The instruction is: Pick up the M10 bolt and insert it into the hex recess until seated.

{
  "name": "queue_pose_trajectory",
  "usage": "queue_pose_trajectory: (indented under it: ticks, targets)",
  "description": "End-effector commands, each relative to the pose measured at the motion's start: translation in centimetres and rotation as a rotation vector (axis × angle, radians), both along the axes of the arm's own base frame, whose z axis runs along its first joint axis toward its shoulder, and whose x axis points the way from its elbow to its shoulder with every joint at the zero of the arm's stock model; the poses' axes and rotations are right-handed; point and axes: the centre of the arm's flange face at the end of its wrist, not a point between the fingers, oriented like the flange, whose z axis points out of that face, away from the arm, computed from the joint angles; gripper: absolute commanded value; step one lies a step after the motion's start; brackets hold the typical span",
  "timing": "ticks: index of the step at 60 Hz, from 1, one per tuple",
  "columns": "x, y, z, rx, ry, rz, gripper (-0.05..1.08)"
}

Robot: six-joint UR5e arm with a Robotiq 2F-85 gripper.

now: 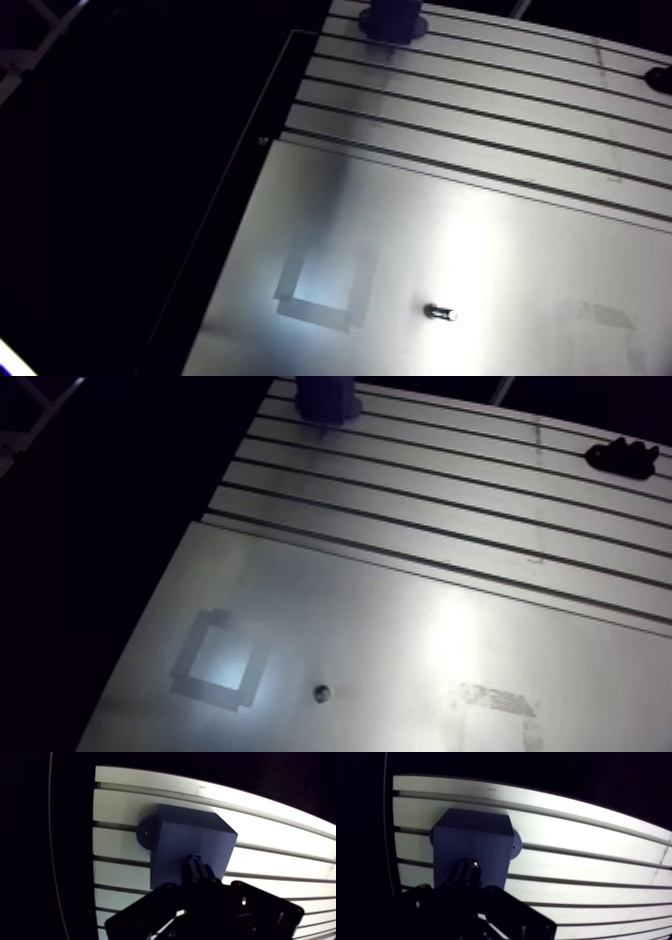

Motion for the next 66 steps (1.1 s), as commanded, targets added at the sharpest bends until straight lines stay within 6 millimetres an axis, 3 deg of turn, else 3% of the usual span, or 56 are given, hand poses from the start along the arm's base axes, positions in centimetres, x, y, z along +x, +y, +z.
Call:
queue_pose_trajectory:
  ticks: [1,66]
  targets:
    - [-0.04,0.09,-0.01,0.001,0.000,-0.001,1.08]
    - [-0.01,0.10,-0.71,0.002,-0.011,-0.001,1.08]
